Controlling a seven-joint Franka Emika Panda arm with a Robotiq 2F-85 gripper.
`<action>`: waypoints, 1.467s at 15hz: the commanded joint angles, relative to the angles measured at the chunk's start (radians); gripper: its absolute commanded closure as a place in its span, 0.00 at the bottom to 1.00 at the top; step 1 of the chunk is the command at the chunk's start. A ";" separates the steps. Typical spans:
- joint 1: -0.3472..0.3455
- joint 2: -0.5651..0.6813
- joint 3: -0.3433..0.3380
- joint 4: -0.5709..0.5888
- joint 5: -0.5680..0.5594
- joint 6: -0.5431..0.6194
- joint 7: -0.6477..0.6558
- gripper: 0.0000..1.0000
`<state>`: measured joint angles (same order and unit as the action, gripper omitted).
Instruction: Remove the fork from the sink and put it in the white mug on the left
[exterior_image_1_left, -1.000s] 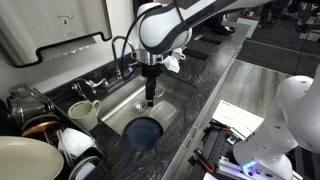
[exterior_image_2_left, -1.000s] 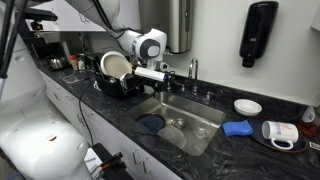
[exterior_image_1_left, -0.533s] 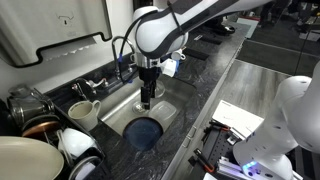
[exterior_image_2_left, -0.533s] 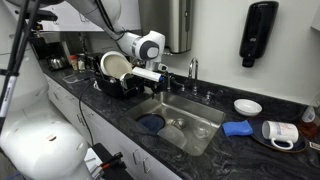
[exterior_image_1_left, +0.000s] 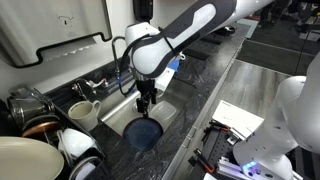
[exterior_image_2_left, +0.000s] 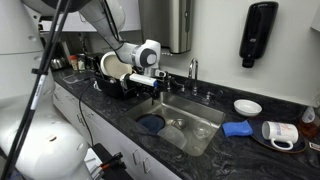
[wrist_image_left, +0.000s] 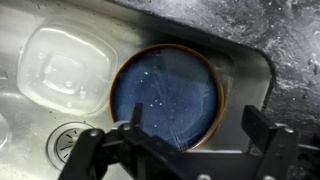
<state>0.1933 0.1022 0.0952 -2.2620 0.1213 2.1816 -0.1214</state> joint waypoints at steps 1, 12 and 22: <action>0.009 0.109 0.039 0.055 -0.107 0.045 0.055 0.00; 0.027 0.360 0.027 0.008 -0.313 0.394 0.062 0.00; -0.031 0.422 0.015 -0.015 -0.337 0.496 -0.056 0.00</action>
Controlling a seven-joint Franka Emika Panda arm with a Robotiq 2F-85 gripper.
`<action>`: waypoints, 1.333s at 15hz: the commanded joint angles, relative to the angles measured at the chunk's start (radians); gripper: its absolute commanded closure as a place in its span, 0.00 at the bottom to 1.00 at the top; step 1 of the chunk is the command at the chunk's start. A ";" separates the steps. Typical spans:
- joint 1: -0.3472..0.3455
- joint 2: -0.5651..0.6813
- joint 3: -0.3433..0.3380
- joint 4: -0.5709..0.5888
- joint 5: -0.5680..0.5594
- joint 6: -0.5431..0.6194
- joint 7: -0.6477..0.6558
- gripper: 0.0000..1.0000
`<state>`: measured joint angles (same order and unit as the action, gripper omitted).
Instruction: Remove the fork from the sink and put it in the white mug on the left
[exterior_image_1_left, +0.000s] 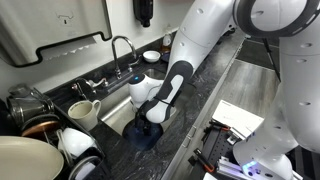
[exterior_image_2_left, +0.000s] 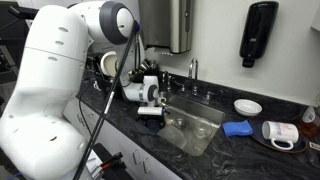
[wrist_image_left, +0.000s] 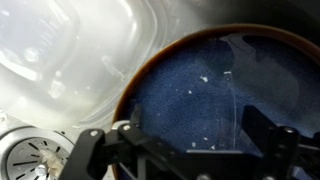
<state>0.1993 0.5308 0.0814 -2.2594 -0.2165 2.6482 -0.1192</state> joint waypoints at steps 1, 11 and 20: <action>-0.042 -0.010 0.034 -0.018 0.004 0.024 -0.071 0.00; -0.055 0.013 0.099 0.036 0.045 -0.026 -0.117 0.00; -0.065 0.066 0.095 0.099 0.091 -0.076 -0.112 0.00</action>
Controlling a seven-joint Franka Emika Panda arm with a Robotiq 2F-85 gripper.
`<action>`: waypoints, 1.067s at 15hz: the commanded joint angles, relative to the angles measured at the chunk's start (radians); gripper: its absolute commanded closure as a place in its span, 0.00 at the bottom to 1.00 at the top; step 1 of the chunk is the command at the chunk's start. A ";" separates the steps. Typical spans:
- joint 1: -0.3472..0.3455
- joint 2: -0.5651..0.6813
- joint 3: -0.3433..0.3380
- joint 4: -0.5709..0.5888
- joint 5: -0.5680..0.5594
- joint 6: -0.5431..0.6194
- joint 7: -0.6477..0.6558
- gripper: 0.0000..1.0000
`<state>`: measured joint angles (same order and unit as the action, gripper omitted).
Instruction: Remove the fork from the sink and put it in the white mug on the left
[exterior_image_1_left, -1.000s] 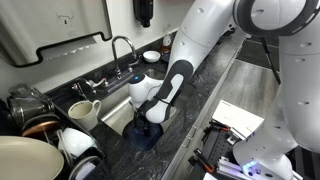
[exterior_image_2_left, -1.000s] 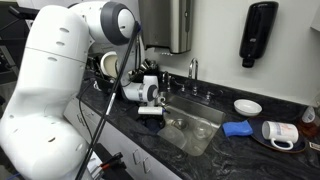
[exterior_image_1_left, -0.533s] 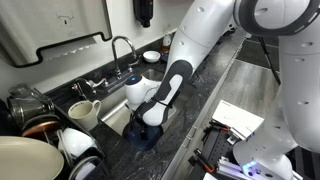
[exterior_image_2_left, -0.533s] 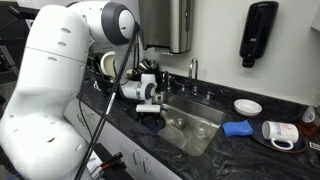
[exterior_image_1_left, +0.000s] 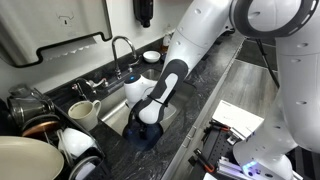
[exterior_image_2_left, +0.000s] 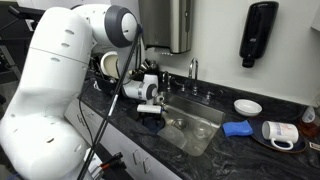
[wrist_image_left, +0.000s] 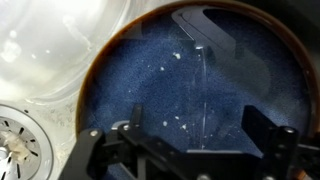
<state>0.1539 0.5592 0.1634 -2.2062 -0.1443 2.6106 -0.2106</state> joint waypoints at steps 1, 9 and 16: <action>-0.020 0.045 0.014 0.054 0.020 -0.043 -0.021 0.00; 0.003 0.050 0.000 0.078 0.011 -0.081 0.022 0.62; 0.007 0.053 0.002 0.084 0.013 -0.099 0.037 1.00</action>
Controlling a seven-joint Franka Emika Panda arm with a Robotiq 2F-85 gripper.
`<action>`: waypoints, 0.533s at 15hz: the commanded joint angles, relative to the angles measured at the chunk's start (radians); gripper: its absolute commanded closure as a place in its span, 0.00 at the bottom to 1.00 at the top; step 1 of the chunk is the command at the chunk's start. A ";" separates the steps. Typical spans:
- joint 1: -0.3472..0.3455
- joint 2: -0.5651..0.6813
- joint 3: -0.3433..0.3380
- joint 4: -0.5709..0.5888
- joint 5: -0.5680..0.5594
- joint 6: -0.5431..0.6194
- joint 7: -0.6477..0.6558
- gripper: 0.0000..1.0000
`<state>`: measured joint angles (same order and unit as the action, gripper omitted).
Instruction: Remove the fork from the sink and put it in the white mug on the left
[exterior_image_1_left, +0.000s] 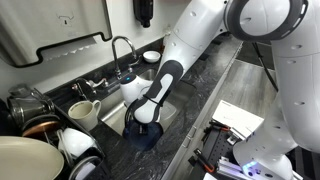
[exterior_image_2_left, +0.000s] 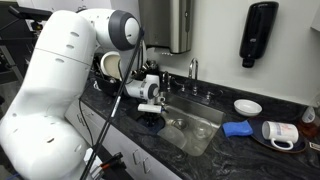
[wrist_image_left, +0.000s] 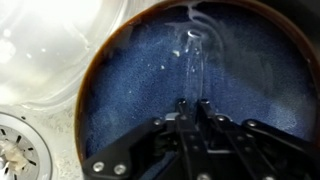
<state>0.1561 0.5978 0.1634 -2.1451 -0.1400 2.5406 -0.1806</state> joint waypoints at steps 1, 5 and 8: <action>0.005 0.014 0.002 0.022 0.009 -0.028 0.007 0.97; 0.012 -0.020 0.001 -0.015 0.007 -0.015 0.023 0.96; 0.013 -0.090 -0.002 -0.098 0.015 0.006 0.068 0.96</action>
<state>0.1619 0.5870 0.1637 -2.1580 -0.1399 2.5406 -0.1502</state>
